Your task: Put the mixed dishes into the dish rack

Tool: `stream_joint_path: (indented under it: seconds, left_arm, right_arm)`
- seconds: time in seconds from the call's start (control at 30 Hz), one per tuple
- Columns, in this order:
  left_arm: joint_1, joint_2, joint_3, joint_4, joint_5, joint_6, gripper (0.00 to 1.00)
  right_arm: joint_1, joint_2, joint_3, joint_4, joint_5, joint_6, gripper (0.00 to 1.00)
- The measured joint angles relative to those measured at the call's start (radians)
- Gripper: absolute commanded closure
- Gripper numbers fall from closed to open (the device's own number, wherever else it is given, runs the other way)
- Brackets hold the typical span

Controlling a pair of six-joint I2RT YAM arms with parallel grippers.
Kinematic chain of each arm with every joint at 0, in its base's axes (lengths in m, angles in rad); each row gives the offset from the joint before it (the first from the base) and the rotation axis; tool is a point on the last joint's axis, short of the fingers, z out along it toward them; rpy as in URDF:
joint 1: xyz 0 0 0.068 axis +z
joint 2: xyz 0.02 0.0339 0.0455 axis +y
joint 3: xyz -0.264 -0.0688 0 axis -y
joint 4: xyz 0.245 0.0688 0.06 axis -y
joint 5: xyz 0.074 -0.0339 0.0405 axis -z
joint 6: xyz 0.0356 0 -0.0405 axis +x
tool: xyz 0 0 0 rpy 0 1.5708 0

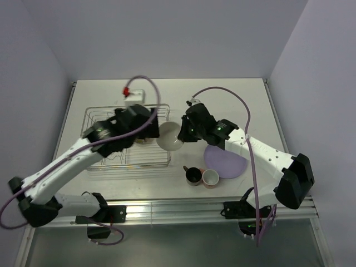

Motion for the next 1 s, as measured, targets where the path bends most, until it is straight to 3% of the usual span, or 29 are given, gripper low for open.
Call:
stream_joint_path:
  seconds: [0.1,0.27,0.57,0.77,1.0]
  left_arm:
    - [0.138,-0.158,-0.048,0.081,0.145,0.052,0.01]
    - [0.227,-0.278,-0.071,0.206,0.387,0.093,0.01]
    - [0.301,-0.277,-0.197,0.357,0.813,0.046,0.01]
    - [0.303,-0.279,-0.259,0.478,0.98,-0.05,0.01]
    - [0.303,-0.288,-0.361,0.608,1.088,-0.158,0.01]
  right_arm:
    - [0.0,-0.025,-0.016,0.003,-0.01,0.001,1.0]
    - [0.0,-0.08,-0.028,0.023,-0.051,0.002,1.0]
    - [-0.086,-0.223,-0.165,0.183,-0.311,0.029,1.0]
    - [-0.199,-0.271,-0.237,0.31,-0.518,0.072,1.0]
    - [-0.238,-0.281,-0.283,0.451,-0.672,0.127,1.0]
